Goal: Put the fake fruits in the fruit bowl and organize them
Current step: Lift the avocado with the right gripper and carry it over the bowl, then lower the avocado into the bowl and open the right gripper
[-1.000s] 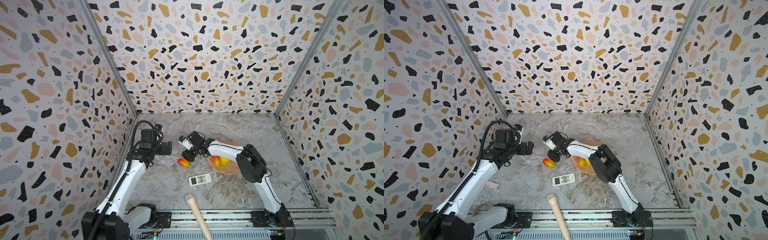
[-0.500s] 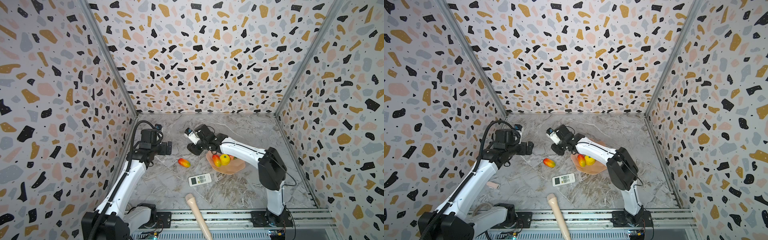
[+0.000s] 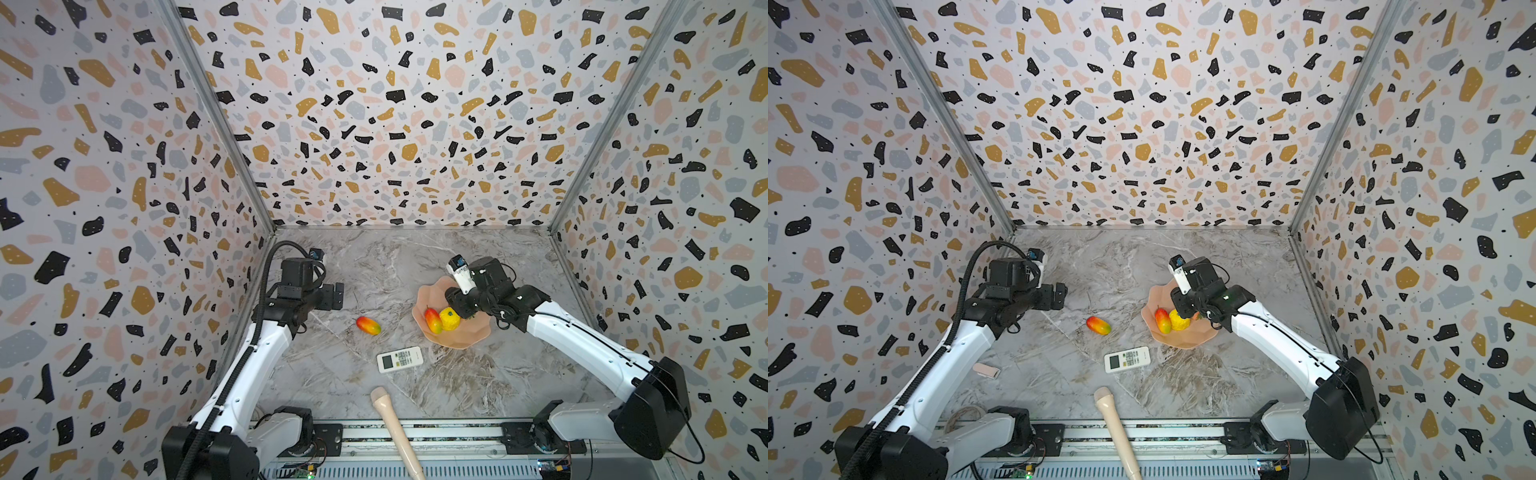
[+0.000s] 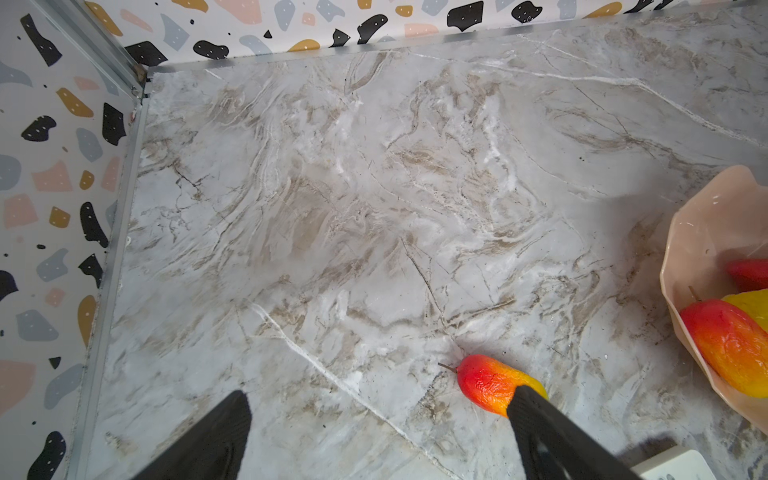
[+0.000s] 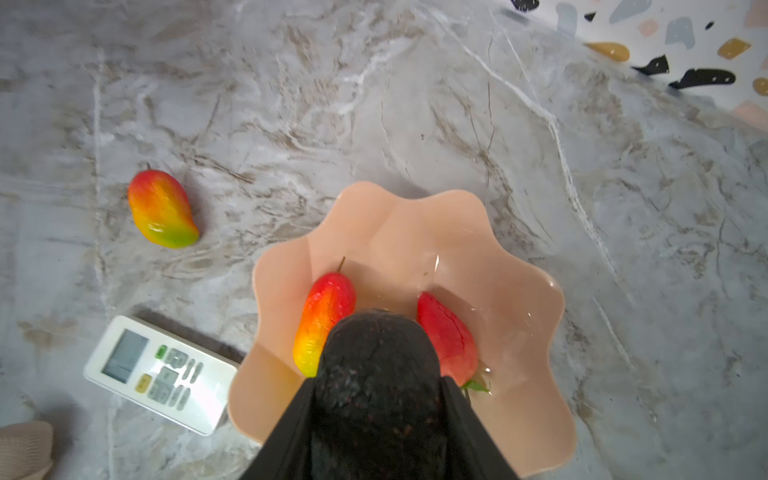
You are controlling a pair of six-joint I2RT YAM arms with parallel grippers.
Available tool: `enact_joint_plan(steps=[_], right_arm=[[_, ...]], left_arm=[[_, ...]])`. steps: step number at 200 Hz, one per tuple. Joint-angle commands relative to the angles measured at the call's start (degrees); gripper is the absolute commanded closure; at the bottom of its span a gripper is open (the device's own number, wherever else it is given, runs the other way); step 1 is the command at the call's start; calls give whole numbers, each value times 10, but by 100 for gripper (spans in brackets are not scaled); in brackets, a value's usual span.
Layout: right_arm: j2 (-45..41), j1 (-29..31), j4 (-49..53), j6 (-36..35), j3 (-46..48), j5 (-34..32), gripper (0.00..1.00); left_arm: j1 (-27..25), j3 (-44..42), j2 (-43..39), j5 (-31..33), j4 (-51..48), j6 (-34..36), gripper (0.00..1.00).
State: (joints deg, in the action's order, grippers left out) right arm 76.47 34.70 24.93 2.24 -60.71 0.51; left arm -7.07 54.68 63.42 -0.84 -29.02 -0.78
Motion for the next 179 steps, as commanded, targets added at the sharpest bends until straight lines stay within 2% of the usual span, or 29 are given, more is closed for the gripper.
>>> enact_joint_plan(steps=[1,23,96,179], right_arm=[[14,-13,-55,-85,3,43,79],[55,-36,-81,-115,-25,71,85],[169,-57,-124,-206,-71,111,86],[189,-57,-223,-239,-23,121,89]], left_arm=[[4,-4,-10,-11,13,6,1],[4,-4,-10,-11,13,5,0],[4,-4,-6,-7,12,6,0],[4,-3,6,-2,10,5,1]])
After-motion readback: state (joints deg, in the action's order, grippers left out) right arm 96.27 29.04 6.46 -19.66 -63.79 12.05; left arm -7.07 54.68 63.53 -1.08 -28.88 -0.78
